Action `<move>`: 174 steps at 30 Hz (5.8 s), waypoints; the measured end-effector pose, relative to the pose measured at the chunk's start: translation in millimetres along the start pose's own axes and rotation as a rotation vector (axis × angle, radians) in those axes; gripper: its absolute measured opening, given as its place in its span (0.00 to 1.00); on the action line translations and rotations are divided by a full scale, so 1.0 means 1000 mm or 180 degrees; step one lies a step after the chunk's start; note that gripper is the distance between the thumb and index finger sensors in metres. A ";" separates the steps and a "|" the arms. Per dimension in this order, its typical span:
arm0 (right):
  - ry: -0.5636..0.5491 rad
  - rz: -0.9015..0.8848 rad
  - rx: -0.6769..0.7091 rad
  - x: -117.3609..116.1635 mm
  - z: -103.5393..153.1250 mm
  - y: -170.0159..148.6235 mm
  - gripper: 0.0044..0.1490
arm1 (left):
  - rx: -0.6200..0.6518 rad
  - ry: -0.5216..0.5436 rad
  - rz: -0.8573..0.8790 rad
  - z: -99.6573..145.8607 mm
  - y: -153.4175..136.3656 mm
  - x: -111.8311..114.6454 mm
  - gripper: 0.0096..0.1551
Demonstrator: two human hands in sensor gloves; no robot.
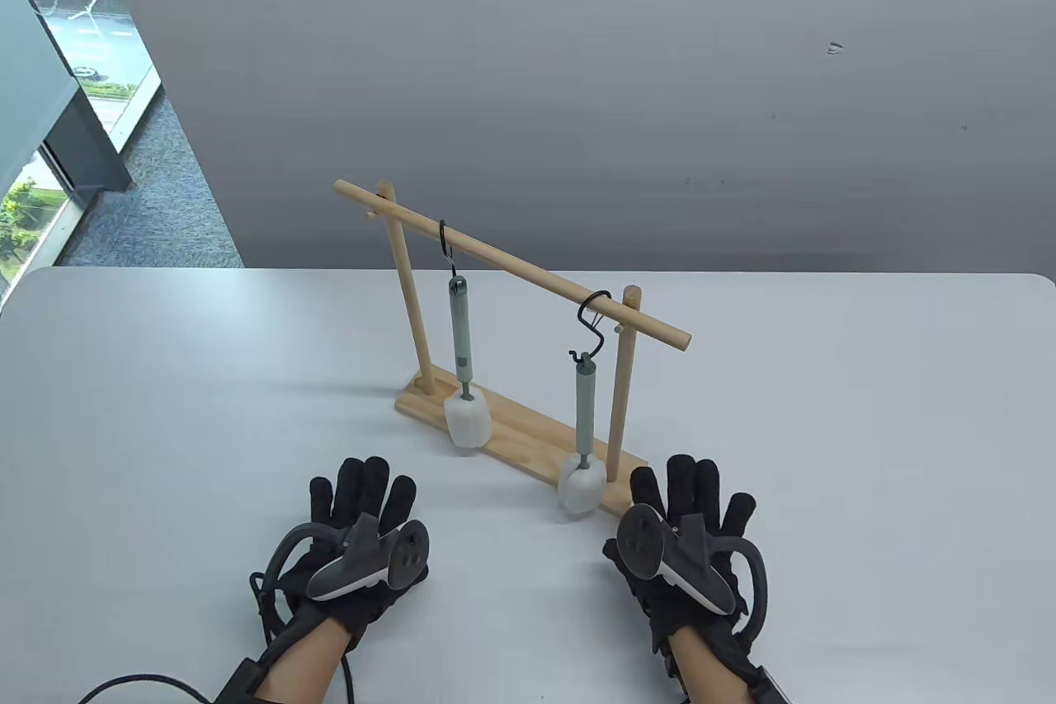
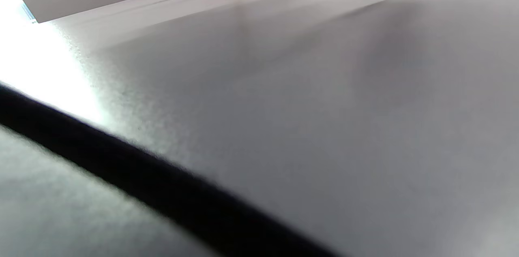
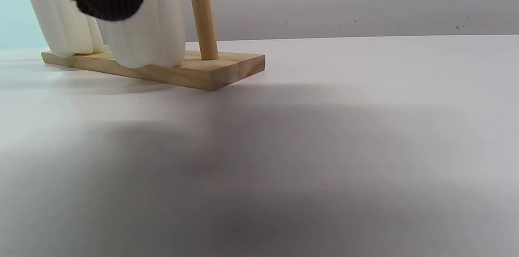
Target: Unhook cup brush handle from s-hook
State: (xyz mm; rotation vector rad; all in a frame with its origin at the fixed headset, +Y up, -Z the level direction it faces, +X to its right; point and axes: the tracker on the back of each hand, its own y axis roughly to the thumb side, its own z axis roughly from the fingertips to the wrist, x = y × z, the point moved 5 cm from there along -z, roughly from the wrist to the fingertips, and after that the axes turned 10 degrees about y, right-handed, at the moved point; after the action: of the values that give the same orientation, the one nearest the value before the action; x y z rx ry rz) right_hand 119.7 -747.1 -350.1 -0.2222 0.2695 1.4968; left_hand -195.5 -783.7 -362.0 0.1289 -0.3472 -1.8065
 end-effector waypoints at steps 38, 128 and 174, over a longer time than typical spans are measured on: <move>0.0051 -0.0319 0.0386 0.004 -0.001 0.007 0.51 | -0.0322 0.1186 0.2886 -0.016 -0.033 -0.061 0.47; 0.0326 -0.0790 0.0464 -0.004 -0.004 -0.008 0.49 | -0.0339 0.1179 0.0767 -0.004 -0.036 -0.028 0.32; -0.0740 -0.2028 0.1132 0.047 -0.018 0.033 0.52 | -0.0437 0.0733 0.0770 0.008 -0.054 -0.031 0.37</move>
State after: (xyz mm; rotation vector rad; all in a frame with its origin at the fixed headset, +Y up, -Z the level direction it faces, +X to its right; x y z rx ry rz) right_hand 88.2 -705.7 -381.5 0.1451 0.2429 0.8144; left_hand -239.2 -740.7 -373.4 0.1884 -0.0707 -1.5519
